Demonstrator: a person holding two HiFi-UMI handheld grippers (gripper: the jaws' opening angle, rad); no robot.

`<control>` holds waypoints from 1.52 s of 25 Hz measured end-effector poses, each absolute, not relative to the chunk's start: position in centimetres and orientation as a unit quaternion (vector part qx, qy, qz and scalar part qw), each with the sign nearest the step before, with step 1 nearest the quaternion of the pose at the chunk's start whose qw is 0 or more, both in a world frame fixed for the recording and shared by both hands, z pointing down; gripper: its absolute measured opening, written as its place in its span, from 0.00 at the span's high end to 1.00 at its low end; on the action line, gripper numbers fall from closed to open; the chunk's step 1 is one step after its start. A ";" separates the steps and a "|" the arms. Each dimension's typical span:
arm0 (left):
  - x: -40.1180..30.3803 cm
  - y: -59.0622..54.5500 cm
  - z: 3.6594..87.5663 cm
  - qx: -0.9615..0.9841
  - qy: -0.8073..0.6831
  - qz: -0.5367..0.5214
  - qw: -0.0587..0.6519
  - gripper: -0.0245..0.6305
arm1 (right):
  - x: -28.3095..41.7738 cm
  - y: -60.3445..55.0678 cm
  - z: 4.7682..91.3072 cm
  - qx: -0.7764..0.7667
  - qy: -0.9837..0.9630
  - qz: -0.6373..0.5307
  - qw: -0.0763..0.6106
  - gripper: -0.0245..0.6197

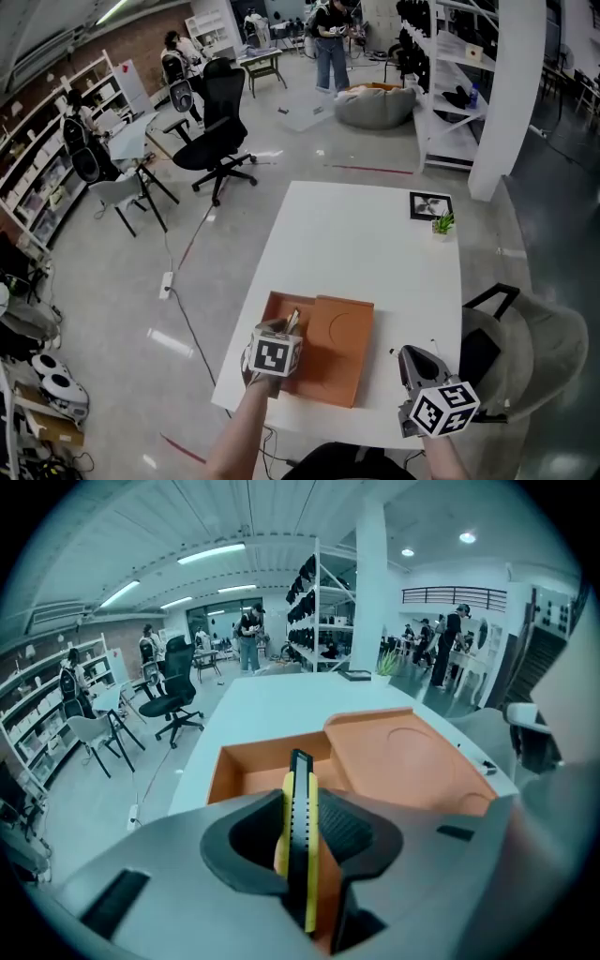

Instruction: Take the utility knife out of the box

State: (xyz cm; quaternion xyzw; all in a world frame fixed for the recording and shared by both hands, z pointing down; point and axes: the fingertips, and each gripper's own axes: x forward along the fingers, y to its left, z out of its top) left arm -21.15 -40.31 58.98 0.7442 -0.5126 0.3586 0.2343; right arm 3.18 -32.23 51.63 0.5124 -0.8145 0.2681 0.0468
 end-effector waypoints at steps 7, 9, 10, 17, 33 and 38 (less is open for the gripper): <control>-21.0 -40.0 55.6 0.749 -0.541 0.324 0.204 0.79 | 3.9 -31.2 50.8 0.514 -0.816 0.259 0.043 0.96; -20.8 -39.8 54.5 0.752 -0.544 0.316 0.195 0.79 | 4.0 -30.7 50.5 0.515 -0.816 0.258 0.042 0.96; -20.6 -39.7 54.0 0.754 -0.546 0.312 0.190 0.79 | 4.1 -30.5 50.5 0.515 -0.816 0.258 0.041 0.96; -18.5 -38.8 50.8 0.767 -0.551 0.291 0.151 0.79 | 5.4 -29.3 50.1 0.518 -0.817 0.251 0.033 0.96; -11.4 -33.9 45.0 0.811 -0.522 0.237 0.117 0.79 | 8.3 -25.6 48.3 0.527 -0.817 0.234 0.022 0.96; -9.3 -32.3 44.4 0.821 -0.512 0.226 0.116 0.79 | 9.2 -24.5 48.1 0.530 -0.816 0.230 0.020 0.96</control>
